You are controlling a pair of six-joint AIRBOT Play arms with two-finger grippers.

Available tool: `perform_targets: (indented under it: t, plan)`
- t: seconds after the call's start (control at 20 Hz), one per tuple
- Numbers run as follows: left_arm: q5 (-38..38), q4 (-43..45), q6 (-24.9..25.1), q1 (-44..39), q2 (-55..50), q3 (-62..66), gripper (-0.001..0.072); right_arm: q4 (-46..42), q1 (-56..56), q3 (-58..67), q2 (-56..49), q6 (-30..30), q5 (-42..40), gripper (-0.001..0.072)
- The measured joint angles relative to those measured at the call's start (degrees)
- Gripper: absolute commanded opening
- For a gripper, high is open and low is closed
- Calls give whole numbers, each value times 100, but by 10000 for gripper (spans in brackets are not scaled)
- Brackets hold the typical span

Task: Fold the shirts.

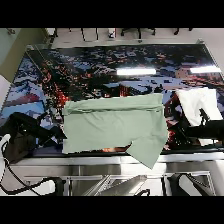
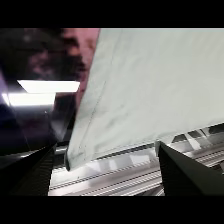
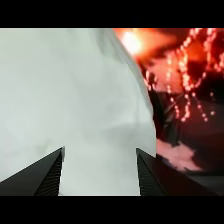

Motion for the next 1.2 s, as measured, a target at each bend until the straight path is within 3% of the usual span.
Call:
perform_targets:
  t: [0.2,0.25,0.35,0.4,0.85,0.9,1.05,1.2]
  plan:
    - [-411,-369,210,57,79,-616,696,-2,-15,-225,83,0,-105,523]
    - [-459,-411,240,63,85,-680,640,-4,-17,-247,92,0,-144,523]
    - [-708,-511,345,68,87,-776,214,-2,-17,-297,103,-2,-219,526]
    - [-815,-568,426,70,76,-802,39,-2,-17,-343,103,-4,-225,526]
    - [-608,-970,940,-192,87,-837,18,120,-20,-1360,-33,-61,173,523]
    - [-599,-984,942,-208,87,-807,18,208,-20,-1401,-144,-162,192,471]
    - [-555,-992,957,-227,85,-632,18,675,-15,-1475,-643,-796,437,32]
    - [-433,-1008,887,-232,87,-352,17,1032,-13,-1488,-1021,-1331,446,19]
